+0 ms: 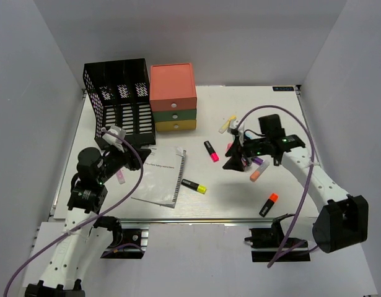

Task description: Organize the desk

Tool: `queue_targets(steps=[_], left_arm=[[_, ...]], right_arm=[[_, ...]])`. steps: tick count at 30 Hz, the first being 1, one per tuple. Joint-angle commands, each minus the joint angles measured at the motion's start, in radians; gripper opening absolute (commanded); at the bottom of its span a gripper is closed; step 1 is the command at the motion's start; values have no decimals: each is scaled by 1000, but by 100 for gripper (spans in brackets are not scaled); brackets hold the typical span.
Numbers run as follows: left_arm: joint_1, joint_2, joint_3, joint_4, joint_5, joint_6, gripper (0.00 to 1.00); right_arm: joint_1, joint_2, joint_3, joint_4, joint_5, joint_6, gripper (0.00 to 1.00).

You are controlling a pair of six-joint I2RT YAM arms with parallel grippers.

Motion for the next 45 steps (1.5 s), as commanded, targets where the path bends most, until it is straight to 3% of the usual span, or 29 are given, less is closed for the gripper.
queue_targets(steps=[1, 2, 3, 4, 5, 6, 8, 10, 11, 12, 15, 19, 25, 34, 45], left_arm=[[5, 53, -2, 28, 107, 11, 55], [5, 68, 0, 30, 135, 12, 47], [5, 101, 1, 28, 150, 13, 40], [5, 120, 4, 27, 158, 12, 32], [5, 137, 7, 22, 164, 13, 32], [5, 155, 15, 14, 178, 16, 32], [5, 204, 20, 8, 182, 18, 49], [5, 244, 23, 5, 190, 16, 66], [5, 257, 23, 7, 193, 16, 77], [5, 269, 24, 5, 210, 16, 80], [5, 300, 26, 10, 222, 19, 87], [5, 292, 1, 39, 219, 12, 89], [5, 271, -10, 57, 184, -11, 90], [5, 248, -11, 60, 164, -18, 90], [5, 220, -19, 73, 156, -27, 90]], right_arm=[[92, 53, -11, 167, 55, 128, 62], [140, 83, -2, 196, 90, 183, 16], [158, 140, 22, 215, 109, 225, 0], [168, 168, 35, 228, 118, 263, 0], [185, 200, 47, 241, 117, 289, 2], [204, 252, 64, 279, 126, 356, 16], [222, 292, 66, 346, 131, 439, 53], [239, 363, 76, 425, 138, 556, 76], [242, 389, 81, 454, 137, 596, 78], [251, 439, 90, 498, 137, 668, 80], [267, 516, 98, 564, 140, 754, 80], [308, 591, 101, 702, 218, 955, 81], [362, 667, 104, 842, 322, 1119, 79], [428, 708, 96, 894, 534, 1329, 72], [472, 777, 98, 890, 602, 1472, 67]])
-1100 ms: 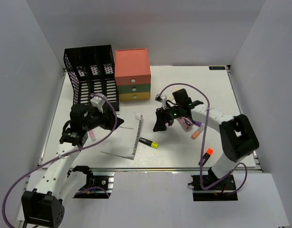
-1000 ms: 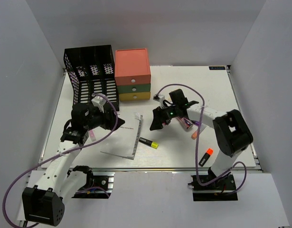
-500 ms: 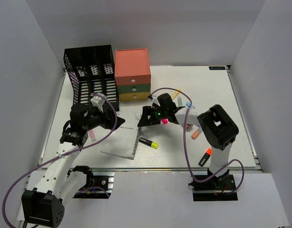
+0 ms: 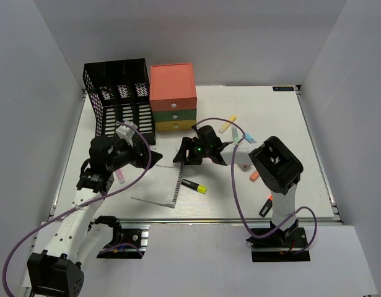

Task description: Organize the desk

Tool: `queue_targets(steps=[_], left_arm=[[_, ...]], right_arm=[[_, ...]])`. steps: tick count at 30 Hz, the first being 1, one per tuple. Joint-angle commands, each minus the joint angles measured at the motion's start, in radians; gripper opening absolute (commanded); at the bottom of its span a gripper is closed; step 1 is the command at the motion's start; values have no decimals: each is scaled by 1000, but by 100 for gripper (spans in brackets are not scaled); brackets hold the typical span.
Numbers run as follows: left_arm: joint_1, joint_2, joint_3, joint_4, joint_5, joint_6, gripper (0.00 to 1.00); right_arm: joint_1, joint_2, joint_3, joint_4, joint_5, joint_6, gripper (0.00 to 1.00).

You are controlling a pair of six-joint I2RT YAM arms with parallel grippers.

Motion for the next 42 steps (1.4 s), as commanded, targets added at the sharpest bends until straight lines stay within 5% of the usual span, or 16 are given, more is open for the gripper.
queue_targets(steps=[1, 7, 15, 19, 26, 42], left_arm=[[5, -27, -14, 25, -7, -4, 90], [5, -27, -16, 27, -8, -7, 90], [5, -38, -20, 33, -10, -8, 90], [5, -40, -22, 37, -10, -10, 91], [5, -14, 0, -3, -16, 16, 93], [5, 2, 18, -35, -89, -30, 98]], right_arm=[[12, 47, 3, 18, 41, 60, 66], [23, 93, 18, 44, 46, 75, 45], [-9, 75, -14, 127, -9, 86, 0], [-57, 26, -40, 188, -94, 92, 0], [-160, 4, -54, 513, -532, 308, 0], [-195, -201, 3, 339, -695, 32, 0]])
